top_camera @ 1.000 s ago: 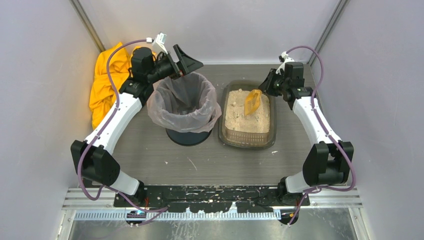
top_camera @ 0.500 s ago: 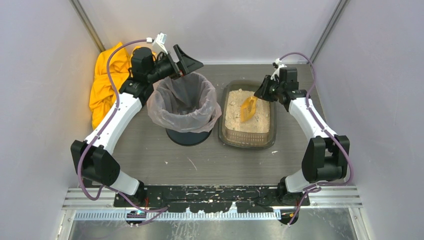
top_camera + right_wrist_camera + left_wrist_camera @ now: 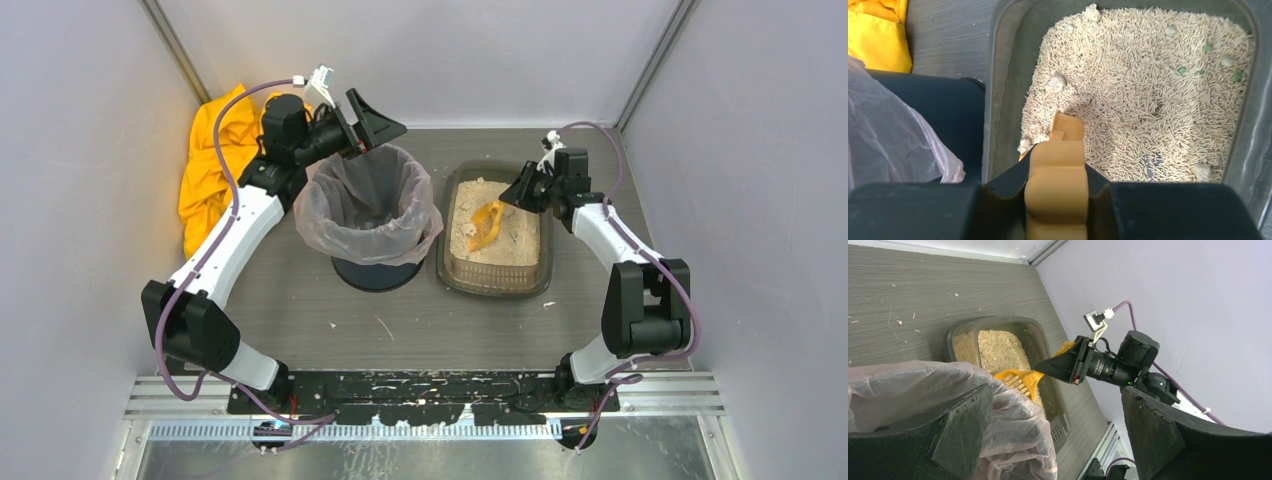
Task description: Clean the litter box
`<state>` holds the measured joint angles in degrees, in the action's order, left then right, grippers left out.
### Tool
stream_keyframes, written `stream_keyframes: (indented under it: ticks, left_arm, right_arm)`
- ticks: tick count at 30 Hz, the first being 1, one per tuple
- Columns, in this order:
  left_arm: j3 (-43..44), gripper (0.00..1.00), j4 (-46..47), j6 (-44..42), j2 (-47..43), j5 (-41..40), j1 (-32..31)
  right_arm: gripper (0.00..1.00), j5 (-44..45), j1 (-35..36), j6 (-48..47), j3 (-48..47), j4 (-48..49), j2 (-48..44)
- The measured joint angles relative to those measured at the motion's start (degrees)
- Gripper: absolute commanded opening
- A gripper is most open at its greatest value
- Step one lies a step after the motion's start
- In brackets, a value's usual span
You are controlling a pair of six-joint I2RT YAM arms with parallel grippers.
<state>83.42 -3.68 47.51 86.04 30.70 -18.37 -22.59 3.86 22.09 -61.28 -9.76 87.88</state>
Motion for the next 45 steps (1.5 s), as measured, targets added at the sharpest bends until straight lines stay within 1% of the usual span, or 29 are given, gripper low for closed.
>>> stream_keyframes:
  ticks: [5, 13, 17, 24, 30, 35, 42, 45]
  left_arm:
    - [-0.02, 0.99, -0.02, 0.0, 0.0, 0.0, 0.0]
    - [-0.46, 0.99, -0.04, -0.02, 0.0, 0.0, 0.0]
    - [-0.7, 0.99, -0.04, -0.04, -0.02, 0.0, 0.0]
    - [-0.85, 0.99, -0.04, -0.04, -0.02, 0.02, 0.0]
    - [-0.85, 0.99, -0.02, -0.04, -0.02, 0.02, 0.0]
    - [-0.85, 0.99, -0.02, -0.04, -0.02, 0.04, 0.0]
    - [-0.85, 0.99, 0.0, -0.07, -0.02, 0.13, 0.0]
    - [-0.85, 0.99, 0.0, -0.13, -0.02, 0.17, 0.0]
  right_arm:
    - [0.01, -1.66, 0.02, 2.1, 1.86, 2.86, 2.19]
    - [0.01, -3.82, -0.13, 4.57, 3.19, 6.01, 2.34]
    - [0.01, -7.48, -2.84, 8.35, 5.84, 10.01, 2.27]
    - [0.01, -11.82, -8.98, 13.86, 8.92, 13.97, 2.27]
    - [0.01, -14.71, -9.35, 16.57, 9.7, 17.03, 2.12]
    - [0.01, -17.53, -9.92, 20.26, 11.37, 21.49, 1.73]
    - [0.01, -19.87, -12.22, 24.26, 13.51, 25.57, 1.44]
    - [0.01, -20.72, -14.47, 25.53, 14.49, 26.6, -0.02]
